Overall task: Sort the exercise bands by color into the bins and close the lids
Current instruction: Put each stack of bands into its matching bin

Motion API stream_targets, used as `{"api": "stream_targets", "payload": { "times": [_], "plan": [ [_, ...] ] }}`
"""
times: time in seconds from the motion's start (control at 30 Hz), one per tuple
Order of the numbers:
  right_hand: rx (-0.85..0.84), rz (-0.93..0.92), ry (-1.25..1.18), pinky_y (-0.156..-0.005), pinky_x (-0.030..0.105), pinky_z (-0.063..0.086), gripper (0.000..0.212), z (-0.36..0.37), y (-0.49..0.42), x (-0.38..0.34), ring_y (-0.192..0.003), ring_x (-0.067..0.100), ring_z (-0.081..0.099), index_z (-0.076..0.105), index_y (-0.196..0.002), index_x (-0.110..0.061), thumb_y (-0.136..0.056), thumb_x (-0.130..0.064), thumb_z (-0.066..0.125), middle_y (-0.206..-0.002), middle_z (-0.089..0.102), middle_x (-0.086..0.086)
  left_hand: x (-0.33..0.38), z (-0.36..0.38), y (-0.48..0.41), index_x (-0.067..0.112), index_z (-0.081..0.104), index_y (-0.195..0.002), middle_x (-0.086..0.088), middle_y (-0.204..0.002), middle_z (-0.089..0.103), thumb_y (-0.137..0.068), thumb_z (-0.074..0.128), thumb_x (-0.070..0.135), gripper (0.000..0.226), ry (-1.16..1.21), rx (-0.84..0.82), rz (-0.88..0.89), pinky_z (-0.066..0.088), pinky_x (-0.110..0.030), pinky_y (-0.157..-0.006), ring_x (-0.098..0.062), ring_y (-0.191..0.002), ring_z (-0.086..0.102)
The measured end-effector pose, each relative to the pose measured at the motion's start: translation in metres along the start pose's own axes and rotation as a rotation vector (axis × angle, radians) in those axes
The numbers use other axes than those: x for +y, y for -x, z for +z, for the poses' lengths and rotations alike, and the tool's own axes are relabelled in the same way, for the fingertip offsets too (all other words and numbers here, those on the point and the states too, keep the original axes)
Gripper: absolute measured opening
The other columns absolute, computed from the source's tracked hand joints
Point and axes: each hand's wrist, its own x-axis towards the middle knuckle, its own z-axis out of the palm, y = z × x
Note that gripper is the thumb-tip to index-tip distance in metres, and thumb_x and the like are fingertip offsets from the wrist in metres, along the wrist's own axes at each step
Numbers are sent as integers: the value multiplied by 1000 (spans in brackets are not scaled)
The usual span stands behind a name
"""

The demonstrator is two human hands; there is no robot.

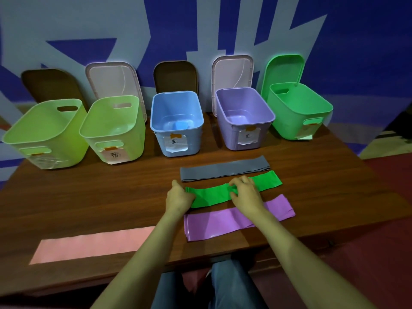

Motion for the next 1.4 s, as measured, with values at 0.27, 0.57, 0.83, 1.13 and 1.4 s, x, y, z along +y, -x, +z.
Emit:
{"api": "stream_targets", "payload": {
  "times": [0.27,0.57,0.83,1.13,1.4],
  "plan": [
    [-223,30,-442,-80,36,47,29,11,-8,-54,-93,25,61,64,-103,-9,-97,-30,45,-102,67,10,4,4,19,9,51,-112,-2,-93,62,-77,75,12,42,207,-14,286,47,-14,-61,-14,-83,61],
    [-139,179,-412,-79,32,46,23,15,-11,-46,-97,26,62,64,-106,-6,-87,-19,63,-104,67,11,4,8,27,7,40,-105,-13,-109,64,-81,55,-10,33,404,-197,250,53,-26,-78,-19,-96,62],
    [13,258,-157,-94,32,41,34,-30,-21,7,-115,33,52,54,-126,-3,-92,-6,49,-127,52,18,15,21,13,10,56,-105,-4,-95,62,-86,63,13,20,59,-105,211,42,-25,-74,-16,-88,57],
    [15,442,-93,-86,36,46,27,-63,-45,76,-108,34,57,58,-112,-6,-87,0,48,-116,62,18,59,81,-1,3,58,-115,-16,-121,60,-85,60,46,53,-136,-121,126,42,-36,-92,-34,-114,52],
    [-15,503,-18,-101,37,36,36,-50,-50,93,-122,30,39,52,-125,-18,-90,-7,53,-130,44,12,72,108,-6,14,64,-117,-13,-130,45,-80,56,62,61,-372,-113,45,36,-40,-100,-32,-122,40]
  ]
}}
